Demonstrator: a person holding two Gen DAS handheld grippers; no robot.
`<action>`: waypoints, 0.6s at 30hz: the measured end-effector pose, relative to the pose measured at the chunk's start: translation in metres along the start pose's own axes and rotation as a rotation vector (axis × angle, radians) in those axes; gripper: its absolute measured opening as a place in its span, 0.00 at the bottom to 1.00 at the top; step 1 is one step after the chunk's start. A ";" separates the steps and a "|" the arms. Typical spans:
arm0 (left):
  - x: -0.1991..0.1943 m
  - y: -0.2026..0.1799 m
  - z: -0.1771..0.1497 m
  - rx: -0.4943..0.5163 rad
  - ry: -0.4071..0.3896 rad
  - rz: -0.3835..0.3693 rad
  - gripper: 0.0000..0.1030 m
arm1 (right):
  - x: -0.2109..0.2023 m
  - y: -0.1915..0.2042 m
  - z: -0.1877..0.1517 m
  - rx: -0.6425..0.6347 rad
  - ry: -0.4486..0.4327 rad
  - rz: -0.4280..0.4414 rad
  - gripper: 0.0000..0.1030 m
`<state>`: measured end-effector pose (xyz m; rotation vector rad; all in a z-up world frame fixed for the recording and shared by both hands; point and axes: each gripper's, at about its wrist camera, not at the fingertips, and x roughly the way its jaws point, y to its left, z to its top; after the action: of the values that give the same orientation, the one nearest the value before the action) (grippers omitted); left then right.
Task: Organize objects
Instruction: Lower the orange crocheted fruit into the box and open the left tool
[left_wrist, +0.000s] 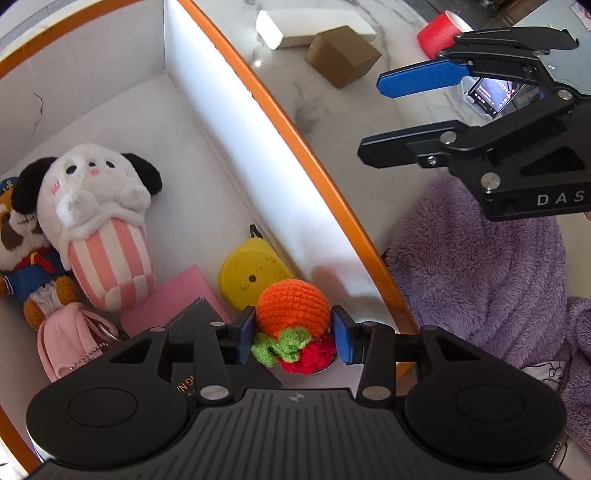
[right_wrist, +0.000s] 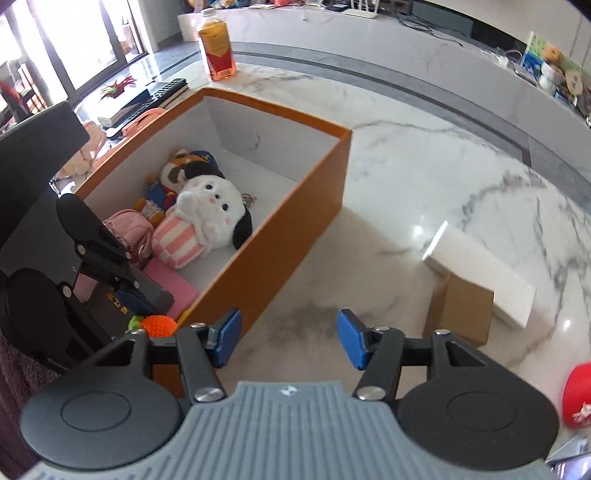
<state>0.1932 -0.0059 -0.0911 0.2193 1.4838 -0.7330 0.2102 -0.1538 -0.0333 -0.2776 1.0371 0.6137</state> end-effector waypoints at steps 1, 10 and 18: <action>0.001 0.000 0.000 -0.005 0.009 -0.007 0.48 | 0.001 -0.002 -0.002 0.011 -0.001 0.004 0.58; -0.003 -0.001 -0.006 -0.035 0.008 0.001 0.59 | 0.002 -0.010 -0.015 0.045 -0.013 0.032 0.59; -0.032 -0.007 -0.013 -0.050 -0.090 0.047 0.54 | -0.002 -0.021 -0.028 0.090 -0.022 0.030 0.60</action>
<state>0.1815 0.0062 -0.0602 0.1805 1.4055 -0.6593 0.2018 -0.1851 -0.0472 -0.1762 1.0464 0.5942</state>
